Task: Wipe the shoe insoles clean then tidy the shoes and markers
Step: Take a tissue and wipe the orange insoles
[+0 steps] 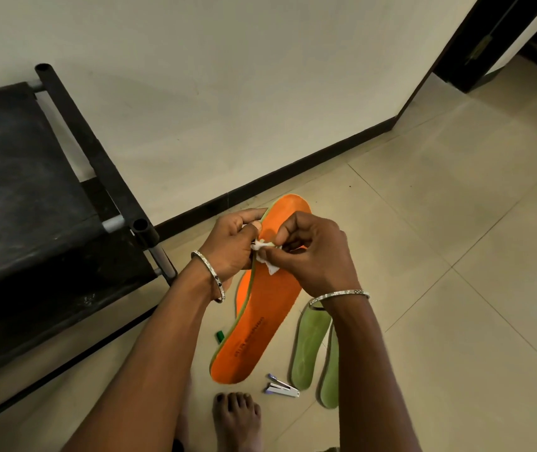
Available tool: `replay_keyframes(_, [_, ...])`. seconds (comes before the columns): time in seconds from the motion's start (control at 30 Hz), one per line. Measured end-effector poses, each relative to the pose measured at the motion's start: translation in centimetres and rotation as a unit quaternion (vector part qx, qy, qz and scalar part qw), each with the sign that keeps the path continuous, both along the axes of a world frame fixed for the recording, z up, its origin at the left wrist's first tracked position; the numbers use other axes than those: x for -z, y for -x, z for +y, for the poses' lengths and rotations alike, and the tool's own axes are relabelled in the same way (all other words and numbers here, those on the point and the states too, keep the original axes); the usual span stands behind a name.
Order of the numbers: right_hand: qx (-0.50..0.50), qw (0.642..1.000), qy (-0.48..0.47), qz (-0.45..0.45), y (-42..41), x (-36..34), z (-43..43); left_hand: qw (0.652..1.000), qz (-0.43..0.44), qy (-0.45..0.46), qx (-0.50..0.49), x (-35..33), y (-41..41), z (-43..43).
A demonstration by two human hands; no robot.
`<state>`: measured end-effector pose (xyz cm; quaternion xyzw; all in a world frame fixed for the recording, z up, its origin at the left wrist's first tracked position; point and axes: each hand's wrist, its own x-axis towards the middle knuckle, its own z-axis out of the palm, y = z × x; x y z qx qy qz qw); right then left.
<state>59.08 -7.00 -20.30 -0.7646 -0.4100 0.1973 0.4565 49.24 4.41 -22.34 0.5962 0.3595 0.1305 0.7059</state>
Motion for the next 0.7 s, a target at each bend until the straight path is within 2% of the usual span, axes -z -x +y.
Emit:
replay_keyframes(0.1, [-0.004,1.0,0.003,0.009,-0.1,0.0,-0.1,1.0,0.003,-0.006,0.003,0.1,0.1,0.1])
replay_keyframes(0.23, [0.148,0.987,-0.008,-0.065,-0.2,1.0,0.5,1.0,-0.005,-0.002,-0.003,-0.2,-0.1,-0.1])
replay_keyframes(0.3, [0.179,0.981,-0.014,-0.073,-0.2,1.2,0.7,1.0,-0.001,-0.007,-0.011,-0.4,-0.3,-0.2])
replay_keyframes(0.47, [0.087,0.995,0.003,-0.05,0.3,0.9,0.7,1.0,0.01,-0.013,-0.019,-0.3,-0.2,-0.1])
replay_keyframes(0.57, [0.023,0.999,0.008,-0.032,0.4,0.6,0.5,0.998,0.012,-0.066,-0.001,-0.2,0.0,-0.1])
replay_keyframes(0.63, [0.024,0.999,0.011,-0.036,0.5,0.7,0.5,0.996,0.018,-0.092,0.005,-0.1,0.0,-0.1])
replay_keyframes(0.7, [0.078,0.995,0.008,-0.063,0.4,1.1,0.8,0.995,0.019,-0.097,0.012,0.0,0.0,-0.2])
